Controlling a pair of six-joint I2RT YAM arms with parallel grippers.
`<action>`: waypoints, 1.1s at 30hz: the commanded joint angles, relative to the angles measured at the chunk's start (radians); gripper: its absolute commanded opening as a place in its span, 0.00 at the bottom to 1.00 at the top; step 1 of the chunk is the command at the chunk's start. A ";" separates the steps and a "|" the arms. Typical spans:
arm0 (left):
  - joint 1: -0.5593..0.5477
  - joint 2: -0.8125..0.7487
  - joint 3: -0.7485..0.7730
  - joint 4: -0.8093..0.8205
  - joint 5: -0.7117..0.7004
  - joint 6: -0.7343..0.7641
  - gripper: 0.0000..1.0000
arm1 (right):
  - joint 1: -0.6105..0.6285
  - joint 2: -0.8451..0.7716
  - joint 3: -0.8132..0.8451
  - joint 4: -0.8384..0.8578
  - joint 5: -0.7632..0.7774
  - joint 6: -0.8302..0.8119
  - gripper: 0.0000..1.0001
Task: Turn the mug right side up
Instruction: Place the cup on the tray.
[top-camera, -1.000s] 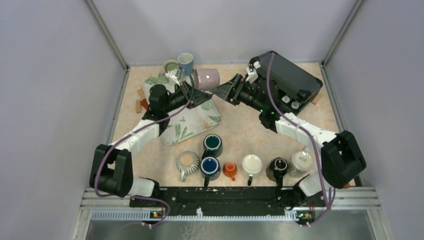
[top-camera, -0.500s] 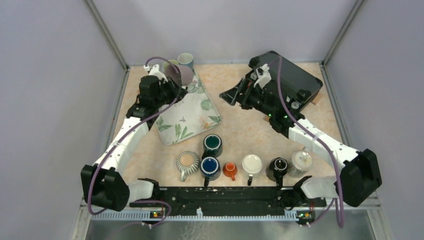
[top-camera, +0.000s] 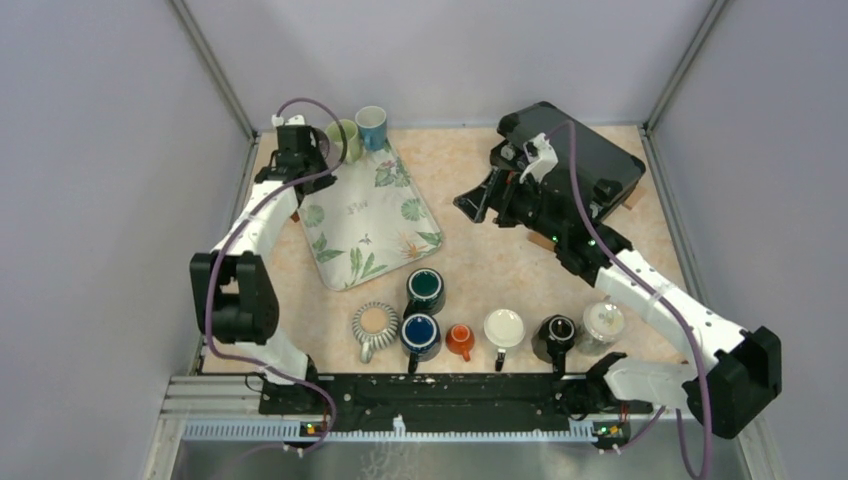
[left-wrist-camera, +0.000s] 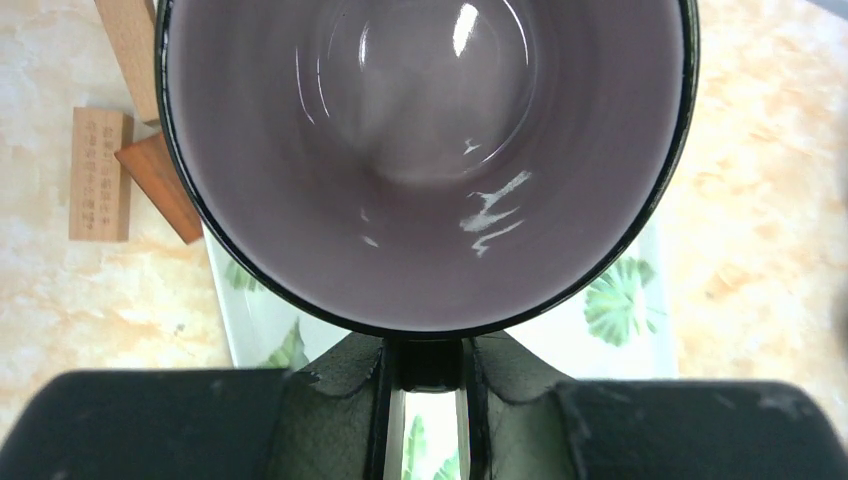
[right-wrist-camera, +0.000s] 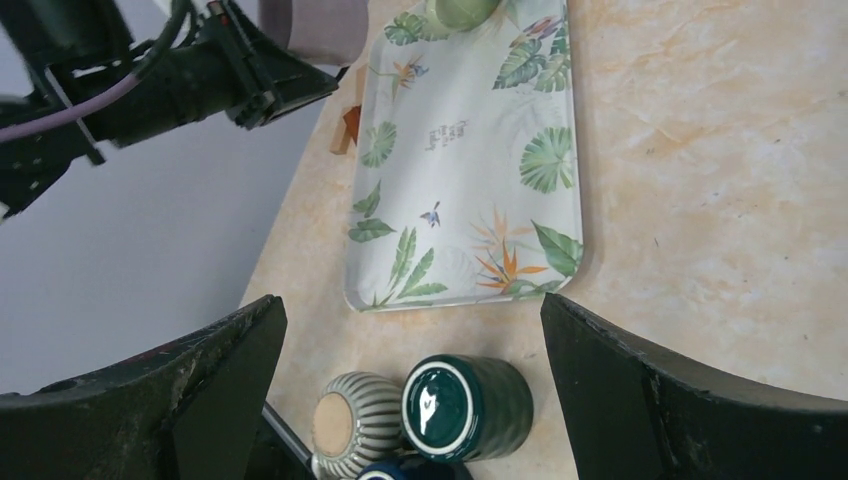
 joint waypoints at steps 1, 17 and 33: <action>0.029 0.106 0.160 0.048 -0.045 0.049 0.00 | 0.001 -0.070 -0.006 -0.038 0.029 -0.048 0.99; 0.121 0.526 0.595 -0.130 0.003 0.110 0.00 | 0.001 -0.196 -0.010 -0.148 0.090 -0.083 0.99; 0.121 0.613 0.671 -0.170 0.028 0.123 0.00 | 0.001 -0.173 -0.017 -0.121 0.063 -0.065 0.99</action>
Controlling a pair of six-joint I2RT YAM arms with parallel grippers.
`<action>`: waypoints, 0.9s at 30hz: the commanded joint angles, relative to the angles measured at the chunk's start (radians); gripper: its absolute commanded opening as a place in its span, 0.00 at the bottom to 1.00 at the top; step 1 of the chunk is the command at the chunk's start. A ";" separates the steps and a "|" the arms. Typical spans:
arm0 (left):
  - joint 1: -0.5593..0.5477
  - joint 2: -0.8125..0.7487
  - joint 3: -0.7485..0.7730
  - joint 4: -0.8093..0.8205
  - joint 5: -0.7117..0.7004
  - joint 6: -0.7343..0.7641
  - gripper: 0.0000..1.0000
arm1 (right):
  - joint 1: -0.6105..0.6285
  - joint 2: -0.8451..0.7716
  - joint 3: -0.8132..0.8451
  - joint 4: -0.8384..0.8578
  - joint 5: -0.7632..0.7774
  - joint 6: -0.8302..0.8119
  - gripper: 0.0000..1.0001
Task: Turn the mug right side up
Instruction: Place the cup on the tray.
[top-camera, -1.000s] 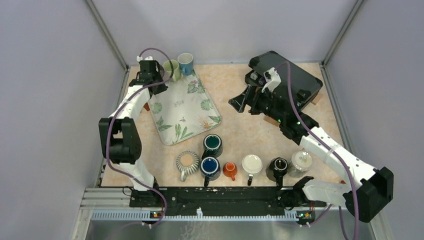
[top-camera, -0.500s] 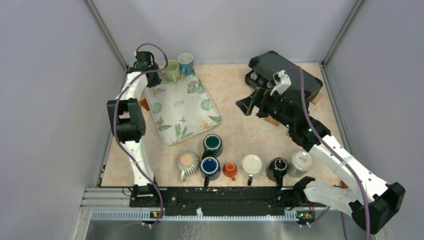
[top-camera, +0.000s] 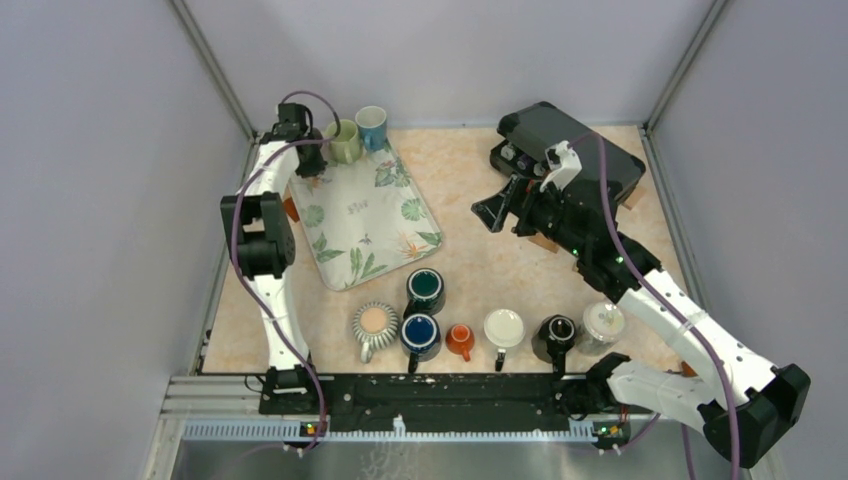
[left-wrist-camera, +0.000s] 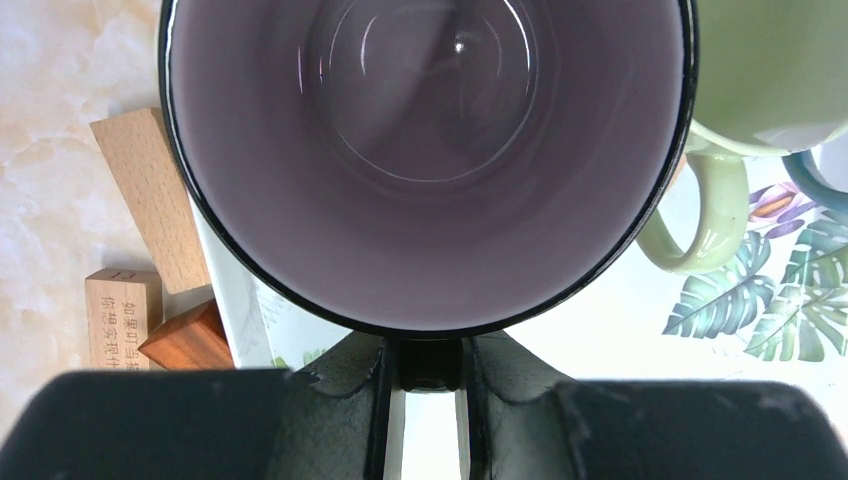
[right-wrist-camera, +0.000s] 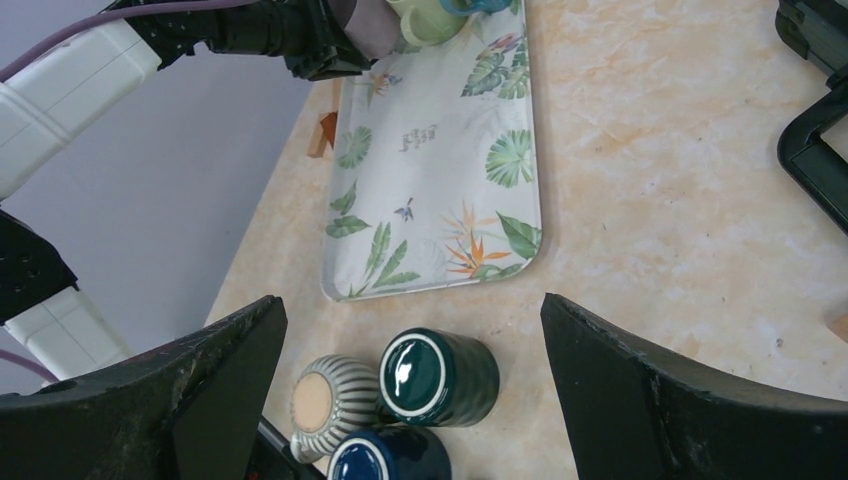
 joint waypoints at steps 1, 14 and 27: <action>0.000 -0.008 0.058 0.058 0.011 0.015 0.00 | 0.002 0.001 -0.006 0.033 -0.008 0.001 0.99; 0.000 0.033 0.071 0.052 0.019 0.016 0.07 | 0.001 0.004 -0.011 0.036 -0.013 0.004 0.99; 0.001 0.054 0.087 0.045 0.031 0.009 0.20 | 0.002 0.010 -0.014 0.044 -0.017 0.005 0.99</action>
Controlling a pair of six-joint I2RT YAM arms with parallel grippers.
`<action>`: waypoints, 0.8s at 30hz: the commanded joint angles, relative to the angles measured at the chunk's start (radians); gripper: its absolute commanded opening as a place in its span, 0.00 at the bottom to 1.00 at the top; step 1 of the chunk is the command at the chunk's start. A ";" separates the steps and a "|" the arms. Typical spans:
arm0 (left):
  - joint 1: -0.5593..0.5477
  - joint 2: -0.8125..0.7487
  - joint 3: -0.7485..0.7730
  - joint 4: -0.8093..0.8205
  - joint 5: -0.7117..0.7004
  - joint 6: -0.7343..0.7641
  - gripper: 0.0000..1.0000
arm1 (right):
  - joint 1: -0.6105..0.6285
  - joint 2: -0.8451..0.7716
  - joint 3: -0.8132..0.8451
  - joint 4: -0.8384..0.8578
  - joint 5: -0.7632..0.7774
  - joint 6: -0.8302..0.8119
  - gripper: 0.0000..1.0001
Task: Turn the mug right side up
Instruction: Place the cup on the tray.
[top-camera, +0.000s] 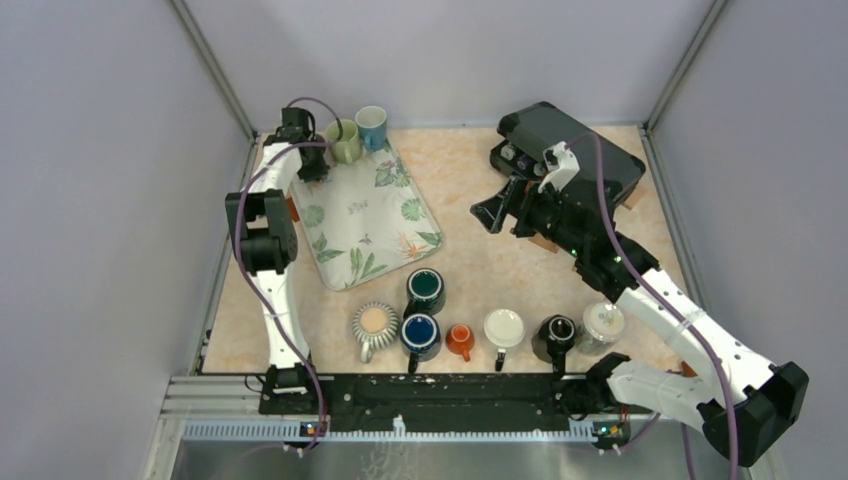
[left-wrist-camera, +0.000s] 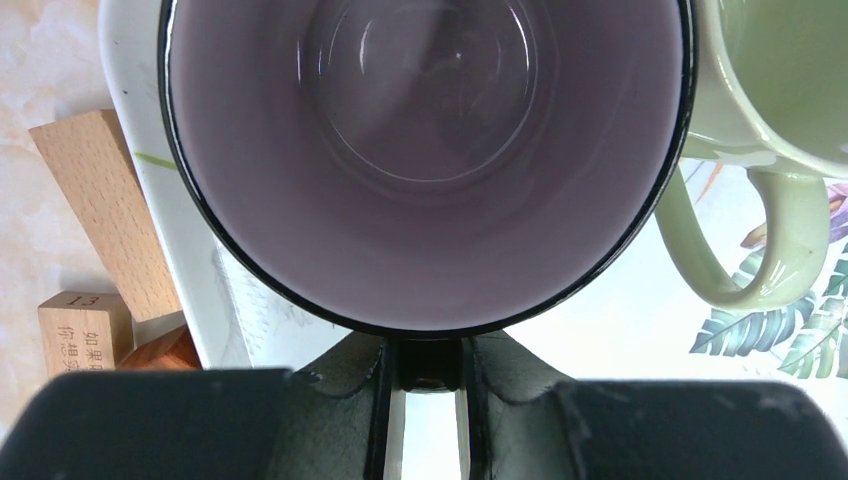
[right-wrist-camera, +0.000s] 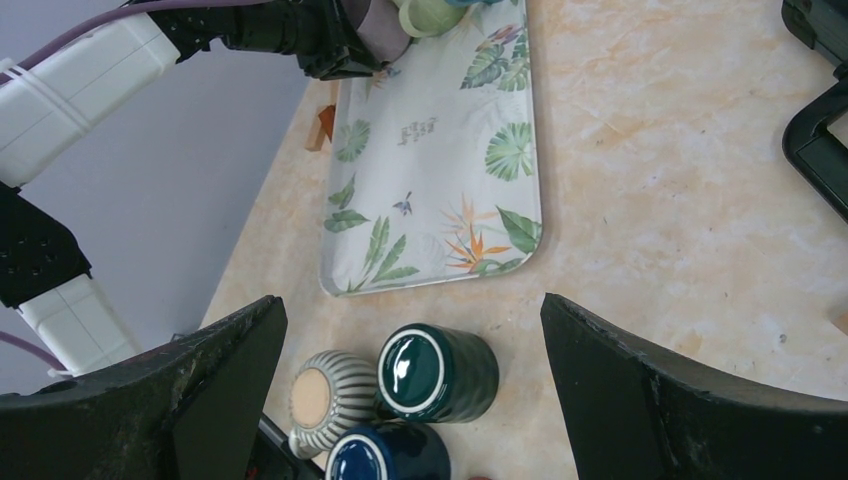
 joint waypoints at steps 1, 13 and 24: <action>0.000 -0.013 0.059 0.055 0.011 0.003 0.23 | 0.002 0.003 -0.007 0.042 -0.010 0.004 0.99; 0.000 -0.043 0.066 0.058 0.008 0.006 0.63 | 0.001 0.004 -0.008 0.034 -0.015 0.001 0.99; -0.017 -0.234 -0.047 0.116 0.012 -0.005 0.98 | 0.001 0.003 -0.018 -0.001 0.010 -0.002 0.99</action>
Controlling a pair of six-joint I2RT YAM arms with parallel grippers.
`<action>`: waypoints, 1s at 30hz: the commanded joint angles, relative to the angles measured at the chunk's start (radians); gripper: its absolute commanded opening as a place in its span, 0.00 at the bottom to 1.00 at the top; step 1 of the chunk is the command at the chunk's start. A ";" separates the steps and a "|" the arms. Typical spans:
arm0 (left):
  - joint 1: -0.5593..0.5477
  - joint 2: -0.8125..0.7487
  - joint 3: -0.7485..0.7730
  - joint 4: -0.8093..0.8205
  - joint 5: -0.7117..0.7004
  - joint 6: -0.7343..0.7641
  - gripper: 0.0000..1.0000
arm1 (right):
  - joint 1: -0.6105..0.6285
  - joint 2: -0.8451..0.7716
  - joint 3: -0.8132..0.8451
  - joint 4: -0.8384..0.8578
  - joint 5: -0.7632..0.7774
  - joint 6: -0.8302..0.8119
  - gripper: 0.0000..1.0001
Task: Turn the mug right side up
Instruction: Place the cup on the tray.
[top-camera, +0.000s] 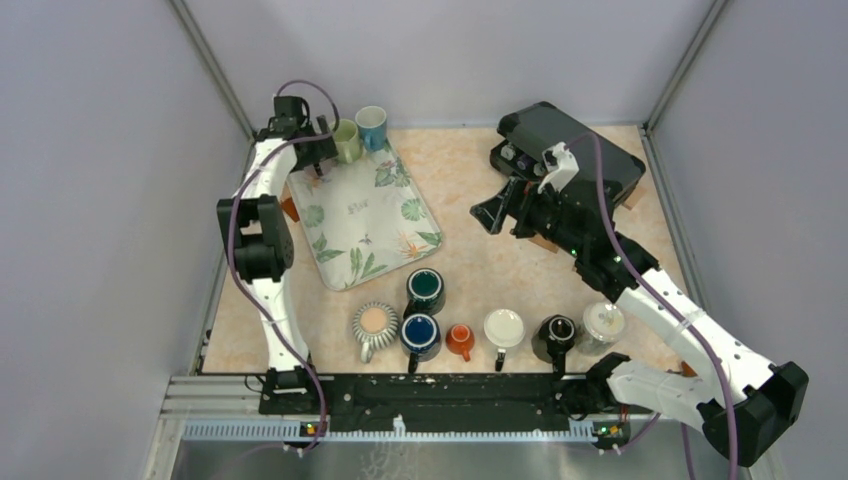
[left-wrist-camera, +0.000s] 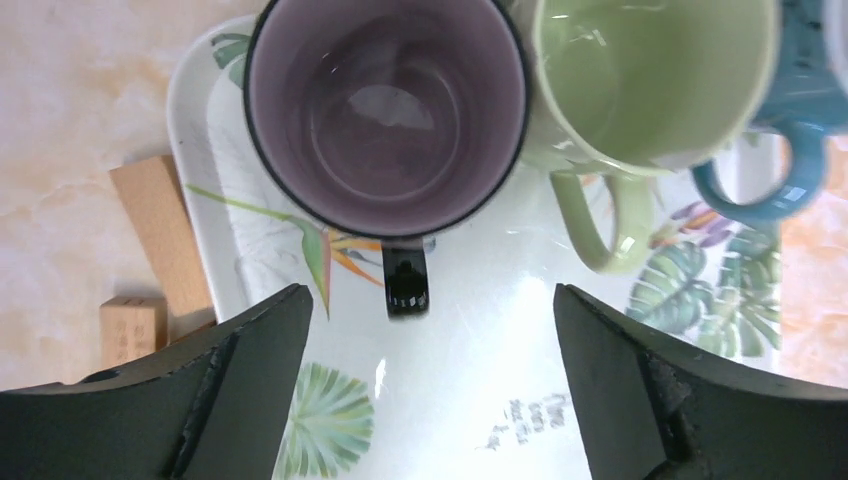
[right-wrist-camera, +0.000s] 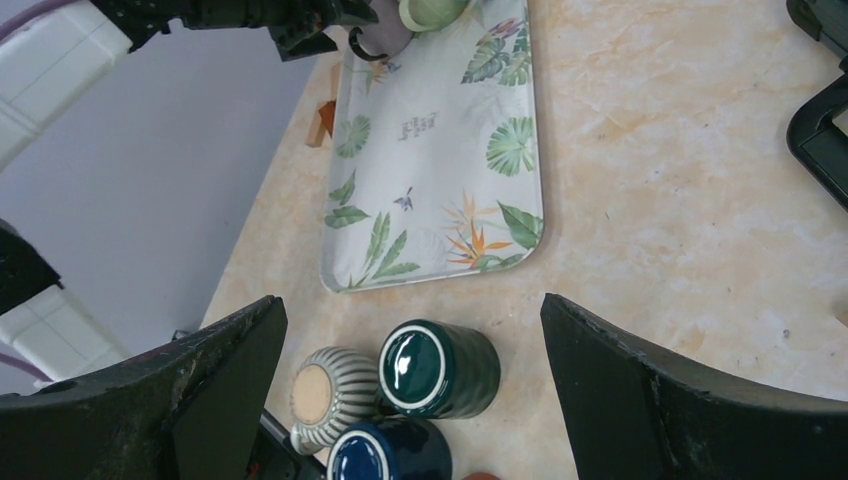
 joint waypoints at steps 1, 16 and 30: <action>-0.016 -0.188 -0.069 0.081 0.011 -0.015 0.99 | 0.002 0.001 -0.019 -0.001 0.022 -0.007 0.99; -0.262 -0.566 -0.440 0.158 0.077 -0.037 0.98 | 0.002 -0.016 -0.014 -0.241 0.232 0.010 0.99; -0.571 -0.826 -0.823 0.092 0.151 -0.046 0.98 | 0.002 0.012 -0.034 -0.292 0.241 0.039 0.99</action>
